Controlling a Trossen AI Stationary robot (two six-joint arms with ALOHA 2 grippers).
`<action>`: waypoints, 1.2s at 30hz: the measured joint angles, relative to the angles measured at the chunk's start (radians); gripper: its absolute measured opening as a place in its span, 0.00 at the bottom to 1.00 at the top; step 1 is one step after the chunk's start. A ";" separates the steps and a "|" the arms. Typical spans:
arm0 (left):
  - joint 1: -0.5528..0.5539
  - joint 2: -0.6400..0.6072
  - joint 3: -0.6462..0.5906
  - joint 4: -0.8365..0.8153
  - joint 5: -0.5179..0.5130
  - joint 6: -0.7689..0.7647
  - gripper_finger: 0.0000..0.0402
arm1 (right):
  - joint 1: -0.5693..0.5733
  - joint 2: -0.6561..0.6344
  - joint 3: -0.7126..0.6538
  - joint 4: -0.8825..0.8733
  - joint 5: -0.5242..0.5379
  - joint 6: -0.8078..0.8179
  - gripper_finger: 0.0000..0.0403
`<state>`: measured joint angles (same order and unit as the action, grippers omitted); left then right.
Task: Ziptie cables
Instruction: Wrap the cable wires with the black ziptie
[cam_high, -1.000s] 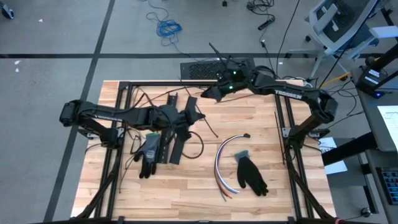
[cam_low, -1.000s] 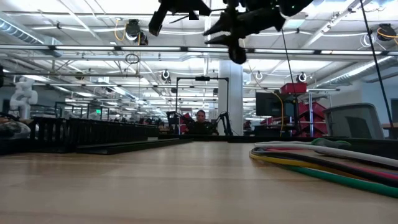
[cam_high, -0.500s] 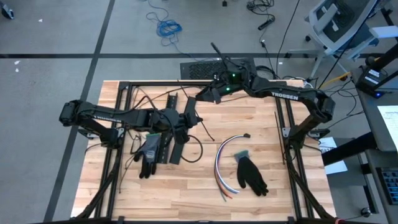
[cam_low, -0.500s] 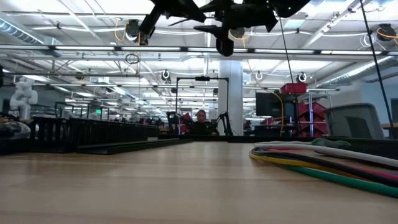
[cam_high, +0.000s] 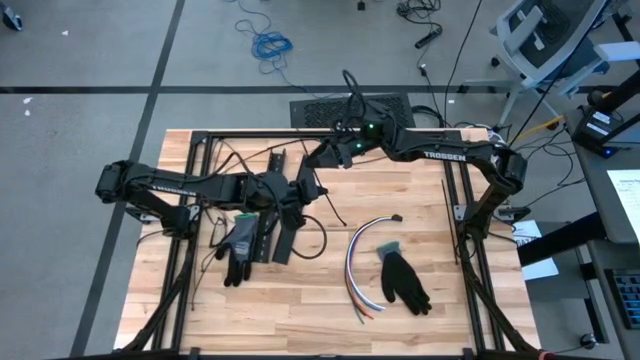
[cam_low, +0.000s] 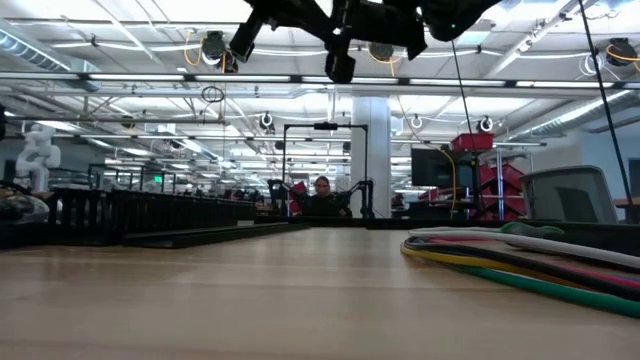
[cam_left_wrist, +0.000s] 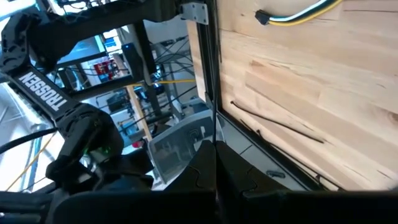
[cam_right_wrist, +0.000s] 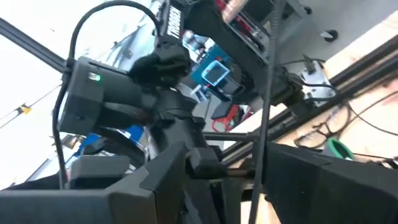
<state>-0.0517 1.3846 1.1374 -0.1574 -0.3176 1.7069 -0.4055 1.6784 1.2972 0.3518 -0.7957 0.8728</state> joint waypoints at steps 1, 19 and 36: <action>0.000 0.000 0.000 0.001 0.000 0.000 0.00 | 0.002 0.000 0.000 0.011 -0.005 0.009 0.45; 0.012 0.001 0.000 0.015 0.020 -0.143 0.00 | 0.023 0.000 0.000 0.013 0.015 -0.002 0.00; -0.027 -0.004 0.000 -0.100 0.053 -0.775 0.10 | -0.033 0.000 0.000 -0.012 0.043 -0.058 0.00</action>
<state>-0.0784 1.3808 1.1370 -0.2569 -0.2641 0.9324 -0.4385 1.6787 1.2972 0.3401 -0.7525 0.8145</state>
